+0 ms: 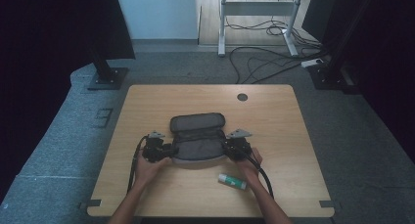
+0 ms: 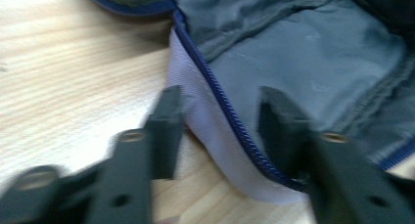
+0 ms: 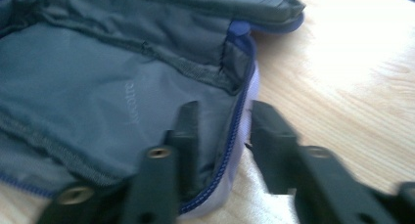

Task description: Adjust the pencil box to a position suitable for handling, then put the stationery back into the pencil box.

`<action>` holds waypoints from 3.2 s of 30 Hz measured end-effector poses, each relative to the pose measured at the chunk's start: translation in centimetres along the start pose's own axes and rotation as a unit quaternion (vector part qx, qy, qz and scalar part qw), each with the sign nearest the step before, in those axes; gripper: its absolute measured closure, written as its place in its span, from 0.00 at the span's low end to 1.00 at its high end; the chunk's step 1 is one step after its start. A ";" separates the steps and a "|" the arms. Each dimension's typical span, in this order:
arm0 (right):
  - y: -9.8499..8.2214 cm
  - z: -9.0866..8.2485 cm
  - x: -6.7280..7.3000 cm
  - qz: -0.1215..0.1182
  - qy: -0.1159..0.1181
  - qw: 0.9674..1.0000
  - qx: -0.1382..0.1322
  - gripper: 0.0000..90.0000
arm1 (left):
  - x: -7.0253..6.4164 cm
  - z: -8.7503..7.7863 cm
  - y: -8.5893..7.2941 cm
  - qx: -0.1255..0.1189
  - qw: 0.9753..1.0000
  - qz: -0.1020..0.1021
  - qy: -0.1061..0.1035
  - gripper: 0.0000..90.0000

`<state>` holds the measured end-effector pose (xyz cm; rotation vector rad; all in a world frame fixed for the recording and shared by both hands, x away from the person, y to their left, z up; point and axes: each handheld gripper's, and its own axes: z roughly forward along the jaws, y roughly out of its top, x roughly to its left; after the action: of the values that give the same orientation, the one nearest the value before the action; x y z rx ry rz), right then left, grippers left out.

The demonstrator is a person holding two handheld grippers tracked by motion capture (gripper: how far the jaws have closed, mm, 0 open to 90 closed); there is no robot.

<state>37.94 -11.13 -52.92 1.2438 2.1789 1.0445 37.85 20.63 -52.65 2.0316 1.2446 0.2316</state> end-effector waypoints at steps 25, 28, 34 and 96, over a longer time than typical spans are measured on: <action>-1.5 -4.2 -0.7 0.009 0.046 0.997 -0.066 0.51 | -0.7 -3.7 -0.9 -0.046 0.999 0.005 -0.008 0.36; -2.2 -5.0 -1.0 0.002 0.046 0.997 -0.067 0.51 | -0.6 -4.2 -1.5 -0.055 0.998 0.005 -0.008 0.36; -2.8 -6.3 -1.5 -0.006 0.051 0.996 -0.067 0.51 | -0.2 -5.6 -3.0 -0.072 0.997 -0.004 -0.006 0.37; -7.6 -7.8 1.0 -0.057 0.158 0.985 -0.033 0.51 | 1.5 -6.1 -8.8 -0.048 0.998 -0.043 0.008 0.37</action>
<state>28.10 -15.77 -53.92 0.9650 2.3936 1.3297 29.51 27.21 -54.44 1.8940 1.3036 0.2624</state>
